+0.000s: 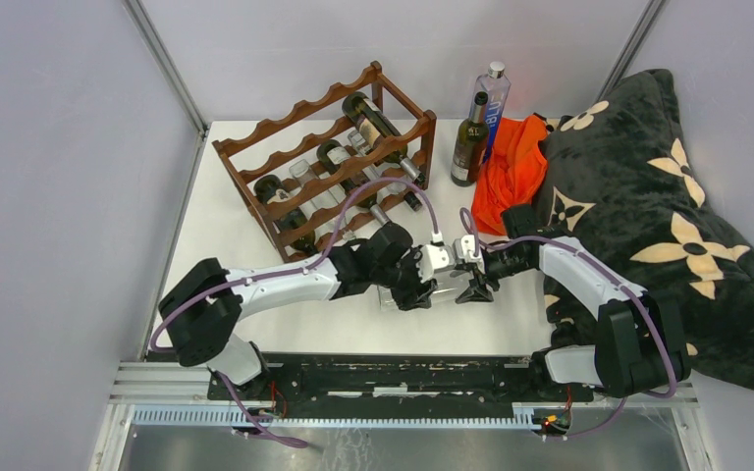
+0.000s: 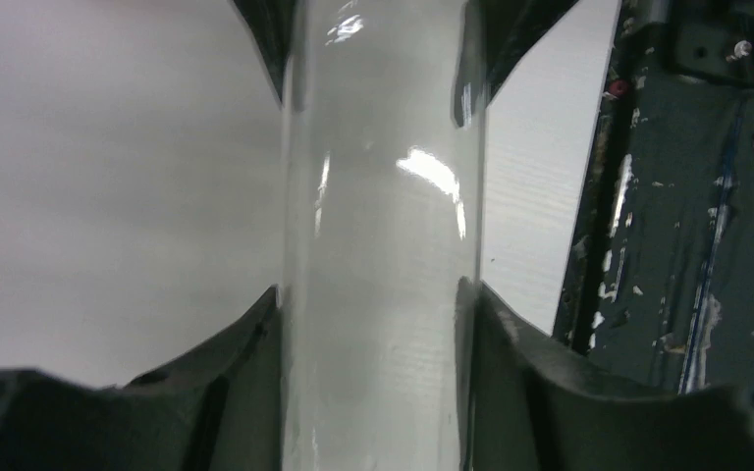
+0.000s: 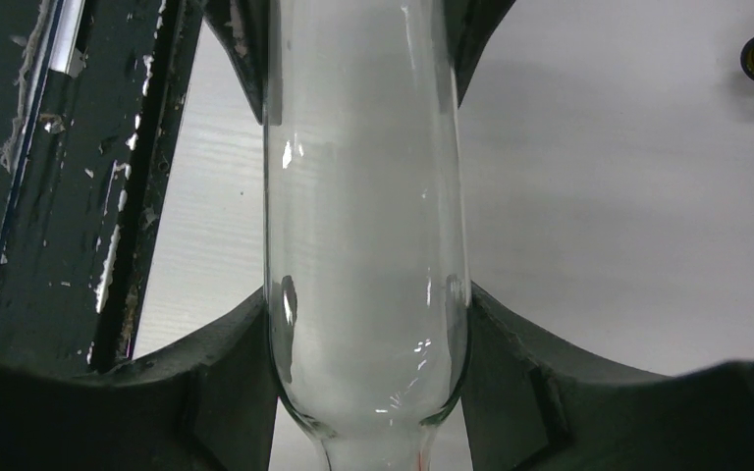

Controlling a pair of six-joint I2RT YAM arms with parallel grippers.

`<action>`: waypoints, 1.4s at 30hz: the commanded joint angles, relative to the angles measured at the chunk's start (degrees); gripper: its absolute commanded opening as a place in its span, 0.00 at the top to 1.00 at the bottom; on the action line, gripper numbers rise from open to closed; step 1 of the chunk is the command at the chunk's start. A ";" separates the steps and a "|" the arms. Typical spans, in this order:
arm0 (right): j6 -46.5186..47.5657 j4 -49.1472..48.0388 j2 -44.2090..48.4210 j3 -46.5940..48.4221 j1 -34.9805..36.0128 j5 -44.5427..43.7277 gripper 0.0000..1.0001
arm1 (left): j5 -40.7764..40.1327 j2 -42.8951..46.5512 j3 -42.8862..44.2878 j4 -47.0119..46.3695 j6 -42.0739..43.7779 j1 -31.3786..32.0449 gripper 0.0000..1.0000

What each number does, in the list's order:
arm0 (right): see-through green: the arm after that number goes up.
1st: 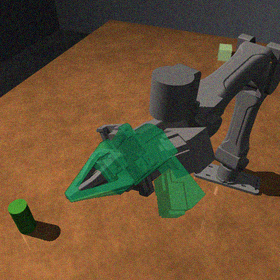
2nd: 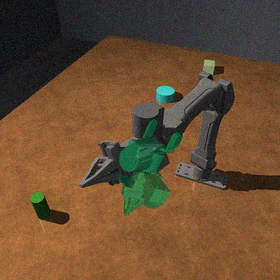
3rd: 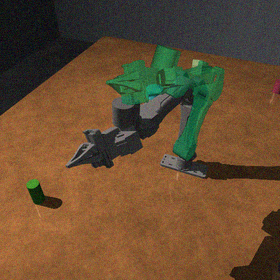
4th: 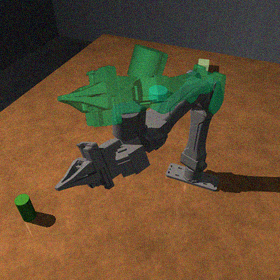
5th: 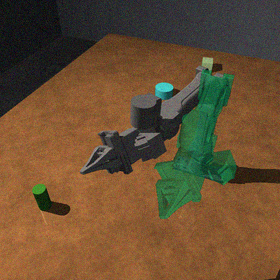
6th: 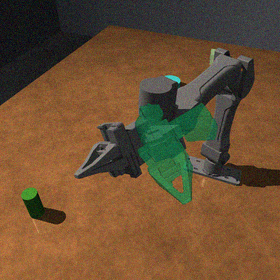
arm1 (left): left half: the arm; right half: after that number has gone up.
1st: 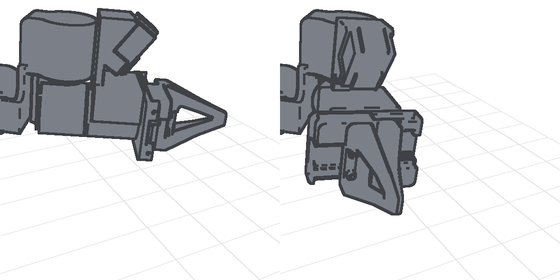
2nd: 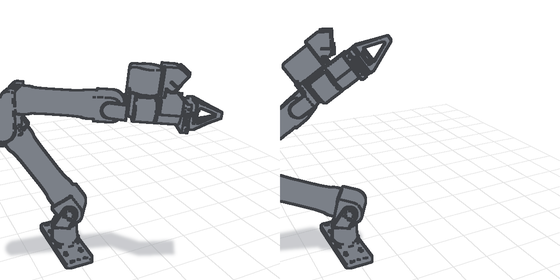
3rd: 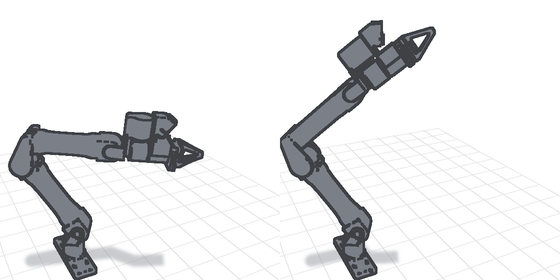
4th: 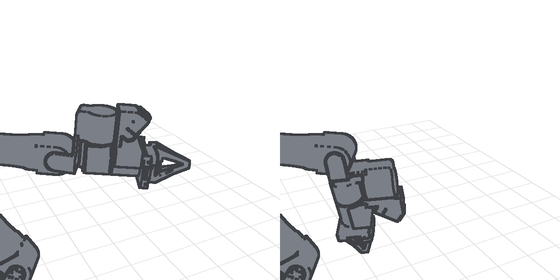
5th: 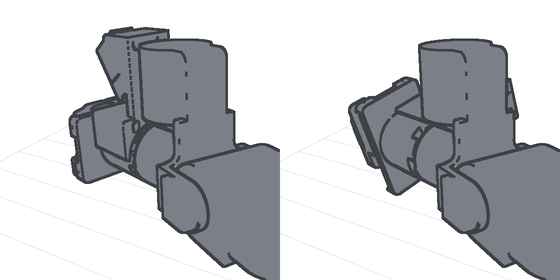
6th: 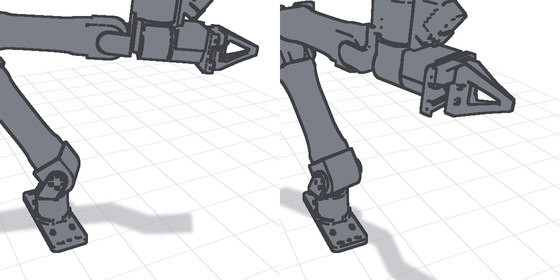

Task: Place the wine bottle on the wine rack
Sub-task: Adjust the wine bottle at the center of the board.

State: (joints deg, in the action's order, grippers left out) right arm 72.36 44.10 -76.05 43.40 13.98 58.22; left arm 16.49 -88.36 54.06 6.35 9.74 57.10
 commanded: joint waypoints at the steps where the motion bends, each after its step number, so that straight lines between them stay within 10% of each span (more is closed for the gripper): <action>1: 1.12 0.19 1.24 1.16 -0.09 6.21 0.99 | 1.73 -1.72 5.00 2.50 2.98 0.12 0.81; 4: 0.85 0.94 0.42 1.43 -0.05 6.60 0.90 | 1.83 -1.05 5.08 3.73 3.75 0.09 0.98; 8: 1.81 3.35 -1.08 2.37 -0.07 6.80 0.46 | -0.63 4.01 1.68 2.09 4.63 -0.04 0.98; 13: 1.99 4.26 -2.00 2.45 -0.07 6.96 0.21 | -1.07 7.58 -1.11 1.96 5.44 -0.70 0.98; 42: 1.91 2.41 -3.83 2.09 -0.05 1.64 0.46 | 1.27 11.54 -3.51 2.24 5.78 -0.93 0.98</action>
State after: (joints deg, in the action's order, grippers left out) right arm 72.38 46.54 -80.03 45.95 13.45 57.14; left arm 15.64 -79.53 49.32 12.36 13.41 56.34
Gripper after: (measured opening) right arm 0.557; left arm 0.654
